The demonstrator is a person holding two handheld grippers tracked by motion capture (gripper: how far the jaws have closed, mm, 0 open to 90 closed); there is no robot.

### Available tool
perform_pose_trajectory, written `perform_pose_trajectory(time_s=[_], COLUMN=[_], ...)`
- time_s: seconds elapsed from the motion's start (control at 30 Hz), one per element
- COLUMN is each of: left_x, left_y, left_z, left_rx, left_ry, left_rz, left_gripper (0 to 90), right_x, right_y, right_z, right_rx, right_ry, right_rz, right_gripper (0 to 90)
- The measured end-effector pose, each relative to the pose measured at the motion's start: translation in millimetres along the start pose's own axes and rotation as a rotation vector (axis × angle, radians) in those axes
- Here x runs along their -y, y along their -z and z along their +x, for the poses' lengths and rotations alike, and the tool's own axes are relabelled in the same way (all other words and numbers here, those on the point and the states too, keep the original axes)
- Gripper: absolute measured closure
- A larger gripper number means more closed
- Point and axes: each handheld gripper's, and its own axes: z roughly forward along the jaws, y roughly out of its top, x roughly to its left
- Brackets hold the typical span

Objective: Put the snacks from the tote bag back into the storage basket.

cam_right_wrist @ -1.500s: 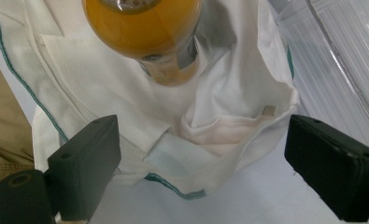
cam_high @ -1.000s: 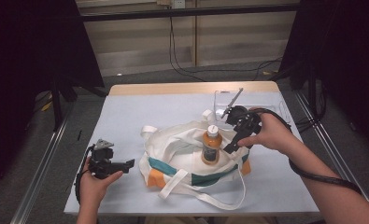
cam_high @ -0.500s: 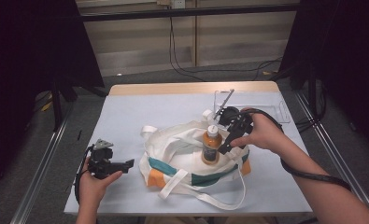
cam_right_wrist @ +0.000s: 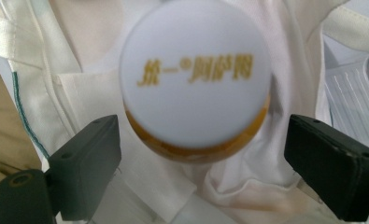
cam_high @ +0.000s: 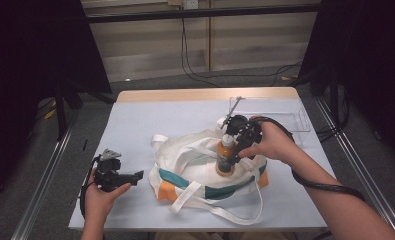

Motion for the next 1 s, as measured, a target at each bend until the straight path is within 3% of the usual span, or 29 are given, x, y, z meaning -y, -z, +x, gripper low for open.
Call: perform_pose_trajectory(time_s=[0.33,0.77,1.0], left_x=[0.5,1.0,1.1], left_y=[0.1,0.3,1.6], left_z=[1.2,1.4,2.2], left_rx=[-0.002,-0.003,-0.008], left_ry=[0.0,0.011,0.008], left_rz=[-0.001,-0.01,-0.009], left_gripper=[5.8,5.8,5.8], right_x=[-7.6,-20.3,-22.5], right_y=[-7.0,-11.0,-10.8], right_z=[0.7,7.0,8.1], right_rx=[0.001,0.005,0.029], right_ry=[0.009,-0.01,-0.003], right_rz=[0.002,0.018,0.039], right_gripper=[14.3,25.8,29.8])
